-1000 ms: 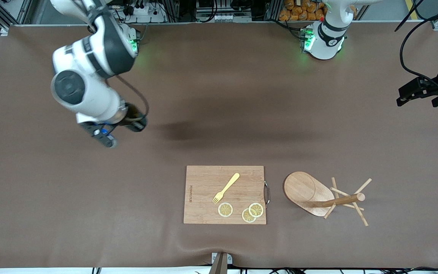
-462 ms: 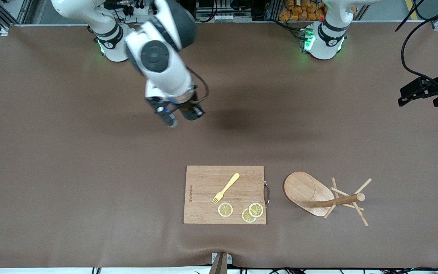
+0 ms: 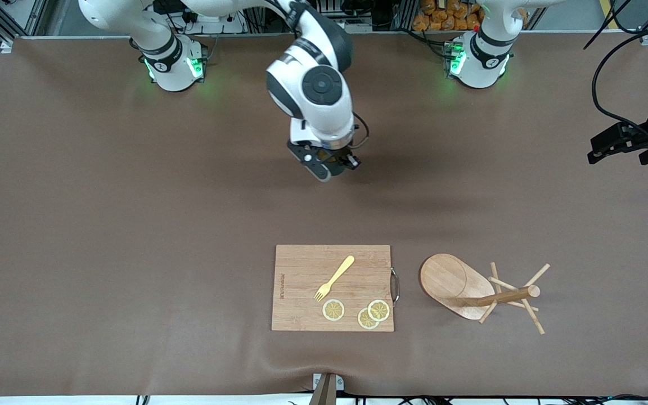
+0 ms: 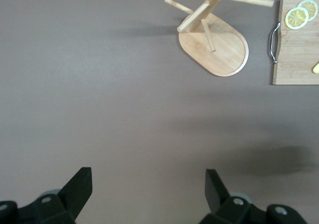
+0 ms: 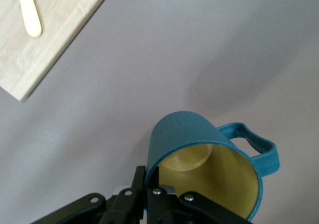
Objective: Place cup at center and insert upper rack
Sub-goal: 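Carry the teal mug with the right gripper to the table center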
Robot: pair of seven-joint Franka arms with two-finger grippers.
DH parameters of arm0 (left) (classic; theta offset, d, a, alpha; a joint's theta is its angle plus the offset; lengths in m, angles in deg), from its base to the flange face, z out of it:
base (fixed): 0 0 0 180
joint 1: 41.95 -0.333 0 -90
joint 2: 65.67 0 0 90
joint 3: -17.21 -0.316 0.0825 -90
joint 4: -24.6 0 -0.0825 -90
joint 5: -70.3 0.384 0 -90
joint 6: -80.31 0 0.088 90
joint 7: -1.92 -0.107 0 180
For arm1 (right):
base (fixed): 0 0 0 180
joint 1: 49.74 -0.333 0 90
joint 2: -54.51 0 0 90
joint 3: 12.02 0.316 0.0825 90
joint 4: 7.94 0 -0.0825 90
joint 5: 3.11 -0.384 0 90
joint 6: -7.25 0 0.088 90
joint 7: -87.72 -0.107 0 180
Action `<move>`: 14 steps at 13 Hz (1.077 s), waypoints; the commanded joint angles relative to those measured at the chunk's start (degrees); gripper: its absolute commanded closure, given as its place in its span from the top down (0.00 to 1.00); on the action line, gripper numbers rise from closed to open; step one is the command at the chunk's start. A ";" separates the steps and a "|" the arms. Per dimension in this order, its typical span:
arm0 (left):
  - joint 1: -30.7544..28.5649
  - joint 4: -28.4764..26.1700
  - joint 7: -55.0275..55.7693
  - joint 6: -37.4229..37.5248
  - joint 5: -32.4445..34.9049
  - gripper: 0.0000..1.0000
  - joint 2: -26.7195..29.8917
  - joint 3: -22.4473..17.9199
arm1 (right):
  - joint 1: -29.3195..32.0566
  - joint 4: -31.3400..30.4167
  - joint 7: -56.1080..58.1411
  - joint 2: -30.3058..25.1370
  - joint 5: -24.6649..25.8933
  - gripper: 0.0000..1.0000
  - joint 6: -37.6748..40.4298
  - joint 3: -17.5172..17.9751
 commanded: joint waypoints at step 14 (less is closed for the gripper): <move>-0.35 0.82 3.96 -0.14 -0.35 1.00 -0.15 0.14 | -7.62 4.59 -5.11 11.05 0.15 0.00 -6.52 0.13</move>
